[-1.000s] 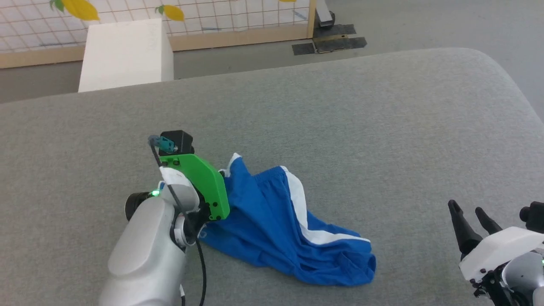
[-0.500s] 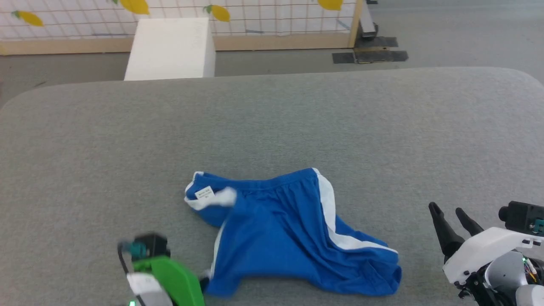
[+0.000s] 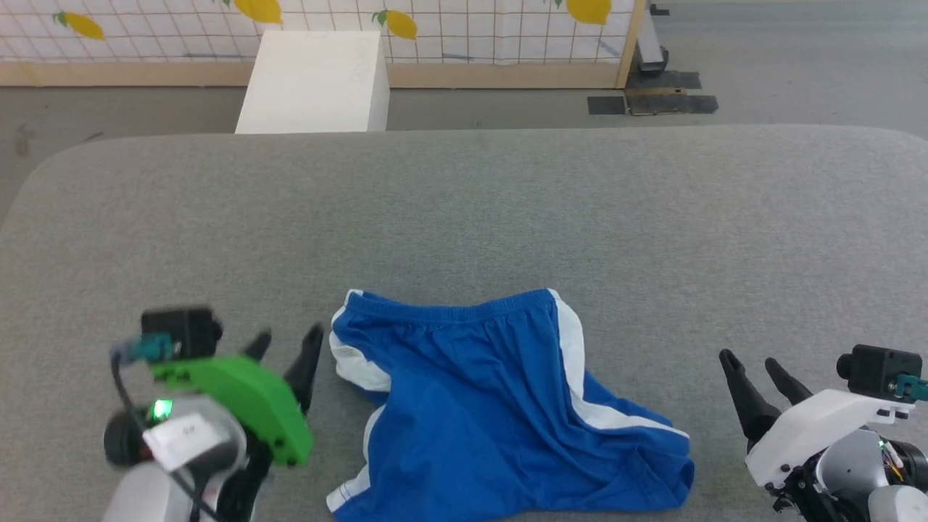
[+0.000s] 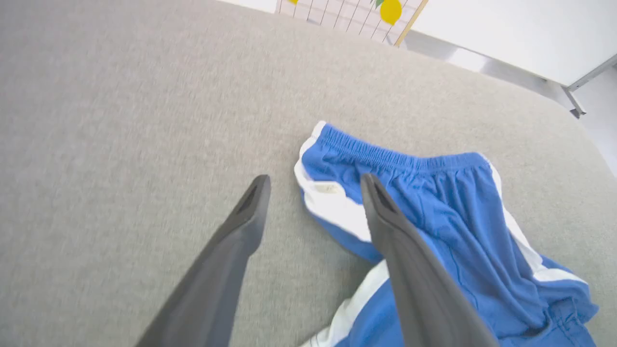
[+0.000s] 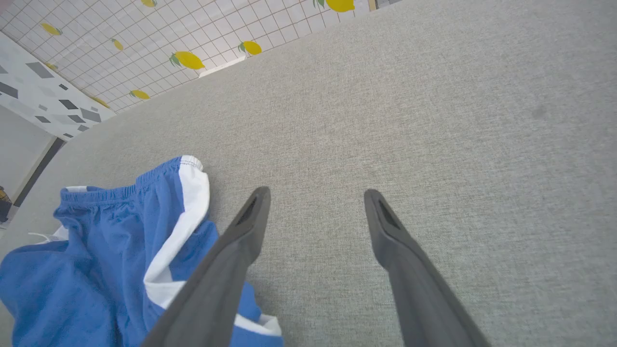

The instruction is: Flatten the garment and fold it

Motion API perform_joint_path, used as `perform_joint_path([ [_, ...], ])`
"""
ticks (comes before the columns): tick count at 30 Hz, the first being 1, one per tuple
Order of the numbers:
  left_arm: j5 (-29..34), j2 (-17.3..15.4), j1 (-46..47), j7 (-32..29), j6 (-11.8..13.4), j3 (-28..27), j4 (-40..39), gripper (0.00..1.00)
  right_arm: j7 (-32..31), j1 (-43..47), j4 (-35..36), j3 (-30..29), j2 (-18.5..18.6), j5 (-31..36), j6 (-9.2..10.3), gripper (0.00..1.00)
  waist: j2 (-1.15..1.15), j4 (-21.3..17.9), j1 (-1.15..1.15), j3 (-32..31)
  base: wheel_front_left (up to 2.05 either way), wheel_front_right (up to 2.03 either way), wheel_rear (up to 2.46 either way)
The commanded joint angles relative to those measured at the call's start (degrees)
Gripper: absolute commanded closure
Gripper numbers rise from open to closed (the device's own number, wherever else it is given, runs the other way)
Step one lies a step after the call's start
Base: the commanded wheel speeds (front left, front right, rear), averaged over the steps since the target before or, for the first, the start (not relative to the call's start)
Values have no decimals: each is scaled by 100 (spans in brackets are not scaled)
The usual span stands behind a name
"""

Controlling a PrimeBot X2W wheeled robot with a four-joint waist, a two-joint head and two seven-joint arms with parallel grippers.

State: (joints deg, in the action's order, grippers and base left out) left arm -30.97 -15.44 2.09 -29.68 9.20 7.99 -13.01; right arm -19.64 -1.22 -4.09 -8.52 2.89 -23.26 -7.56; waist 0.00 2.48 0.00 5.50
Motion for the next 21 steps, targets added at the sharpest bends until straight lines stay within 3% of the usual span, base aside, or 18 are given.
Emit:
perform_joint_path([
  [1, 90, -44, 343, 110, -174, 102, 56, 0, 25, -25, -26, 14, -2, -8, 8, 0, 0, -83, 0, -11, 0, 0, 0],
  [5, 184, -28, 1194, 110, -731, 605, 578, 0, 28, -52, -32, 36, -2, -23, 8, 0, 0, -299, 0, 60, 0, 0, 0],
  [11, 173, 198, 2212, -383, -1302, 1319, 2015, 0, 60, -138, -49, 86, -2, -66, 8, 0, 0, -726, 0, 294, 0, 0, 0],
  [21, 437, 125, 2812, -889, -1475, 1861, 3921, 0, 221, -205, -158, 91, -2, -181, 8, 0, 0, -1228, 0, 612, 0, 0, 0],
])
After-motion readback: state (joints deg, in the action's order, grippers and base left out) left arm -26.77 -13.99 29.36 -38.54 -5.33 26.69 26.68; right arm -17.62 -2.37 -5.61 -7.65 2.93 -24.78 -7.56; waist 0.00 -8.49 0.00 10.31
